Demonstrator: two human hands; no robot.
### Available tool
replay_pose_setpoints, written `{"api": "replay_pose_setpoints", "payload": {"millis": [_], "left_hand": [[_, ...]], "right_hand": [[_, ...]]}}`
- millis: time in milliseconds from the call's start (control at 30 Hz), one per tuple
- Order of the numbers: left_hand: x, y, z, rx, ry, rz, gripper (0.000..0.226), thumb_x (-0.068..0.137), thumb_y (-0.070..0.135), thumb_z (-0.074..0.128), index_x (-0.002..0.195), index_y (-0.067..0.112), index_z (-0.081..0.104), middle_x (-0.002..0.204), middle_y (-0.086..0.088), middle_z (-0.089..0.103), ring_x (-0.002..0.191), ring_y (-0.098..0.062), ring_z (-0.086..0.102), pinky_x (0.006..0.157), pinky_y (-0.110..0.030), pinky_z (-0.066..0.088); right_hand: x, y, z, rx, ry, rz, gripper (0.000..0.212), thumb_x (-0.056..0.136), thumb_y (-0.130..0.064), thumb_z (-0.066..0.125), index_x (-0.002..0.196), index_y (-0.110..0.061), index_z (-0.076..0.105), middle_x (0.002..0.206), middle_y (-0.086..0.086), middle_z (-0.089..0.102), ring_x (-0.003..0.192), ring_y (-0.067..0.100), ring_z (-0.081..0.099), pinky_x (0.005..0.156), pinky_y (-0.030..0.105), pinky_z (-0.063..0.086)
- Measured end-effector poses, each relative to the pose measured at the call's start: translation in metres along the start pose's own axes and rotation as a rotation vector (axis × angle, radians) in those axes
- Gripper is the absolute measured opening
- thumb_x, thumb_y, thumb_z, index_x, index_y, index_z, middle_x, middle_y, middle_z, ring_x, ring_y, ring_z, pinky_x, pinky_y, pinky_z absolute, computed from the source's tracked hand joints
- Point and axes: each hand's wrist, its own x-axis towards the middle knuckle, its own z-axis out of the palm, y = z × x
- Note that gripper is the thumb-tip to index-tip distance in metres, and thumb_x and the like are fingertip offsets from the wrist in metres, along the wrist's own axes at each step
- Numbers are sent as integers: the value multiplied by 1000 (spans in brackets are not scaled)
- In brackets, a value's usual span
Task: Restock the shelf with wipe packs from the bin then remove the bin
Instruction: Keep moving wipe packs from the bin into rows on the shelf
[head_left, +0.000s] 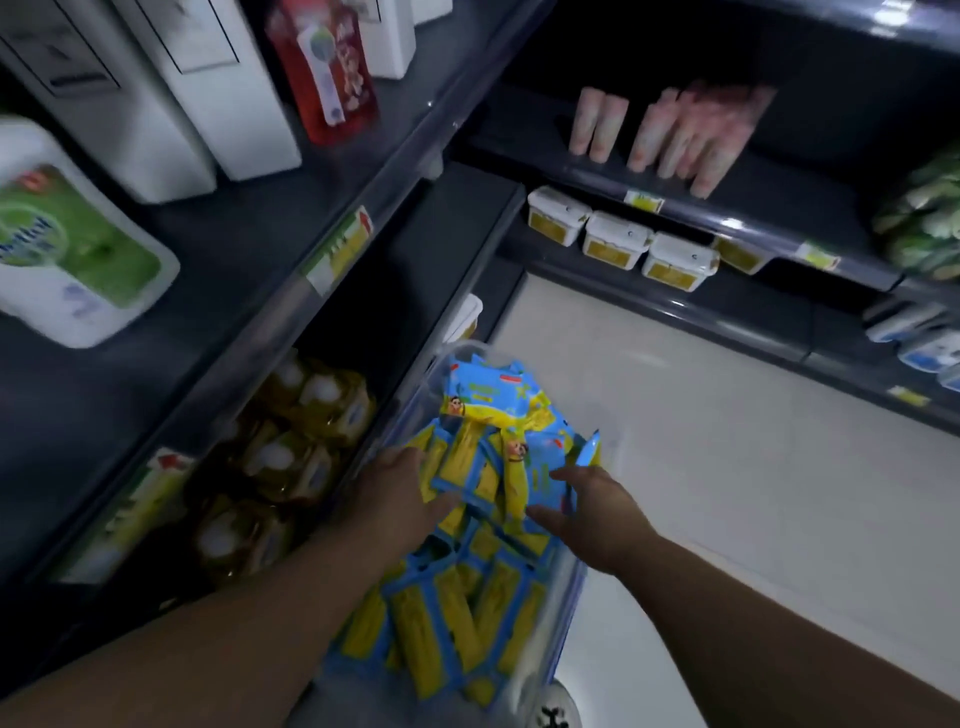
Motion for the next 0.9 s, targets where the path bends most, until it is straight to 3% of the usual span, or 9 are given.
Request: {"api": "replay_pose_setpoints", "payload": {"millis": [267,433,500,600,667,800,900], "left_hand": [[39,-5,50,-88,-12,11,71,86,59,55,142,21,36,150,4,27,136,-19,31,108,-40,34],[49,-15,56,-105,-8,16,71,88,58,53,145,23,31,153,5,22,138,-18,27,110,-38,33],[52,-17,55,-125,-23,-1,72,88,57,53,146,23,29,155,5,18,140,-20,25,110,-39,33],[54,-17,51,-168,-5,-11,72,87,57,55,146,23,30,154,4,19,138,-21,27,108,-41,35],[55,-13,48,-201,17,-18,74,87,55,56,148,23,27,155,4,18,139,-20,26,109,-41,35],[59,0,33,-320,172,-26,92,84,49,64,152,28,6,158,2,11,143,-21,19,112,-40,31],[62,9,22,-497,281,2,98,80,35,74,152,31,7,152,4,25,137,-15,30,104,-31,36]], "right_hand": [[100,-23,6,108,149,-105,70,84,-42,68,143,-21,38,144,7,39,128,25,45,100,28,36],[134,-40,8,387,306,-32,65,83,-33,73,135,-15,37,132,9,52,116,30,53,84,30,39],[141,-42,9,407,319,-6,53,87,-29,69,130,-14,41,121,11,58,101,28,55,74,26,34],[144,-42,10,334,281,-53,29,89,-24,65,115,-16,57,107,8,61,88,24,54,69,24,33],[142,-37,9,408,254,-128,13,88,-21,67,99,-22,60,98,4,62,82,20,55,67,24,38],[127,-26,-11,599,94,-234,18,87,-11,68,84,-25,58,74,-3,57,53,1,52,48,12,40],[117,-22,-24,675,-102,-253,18,87,-7,68,86,-22,59,85,2,59,69,13,55,56,18,45]]}}
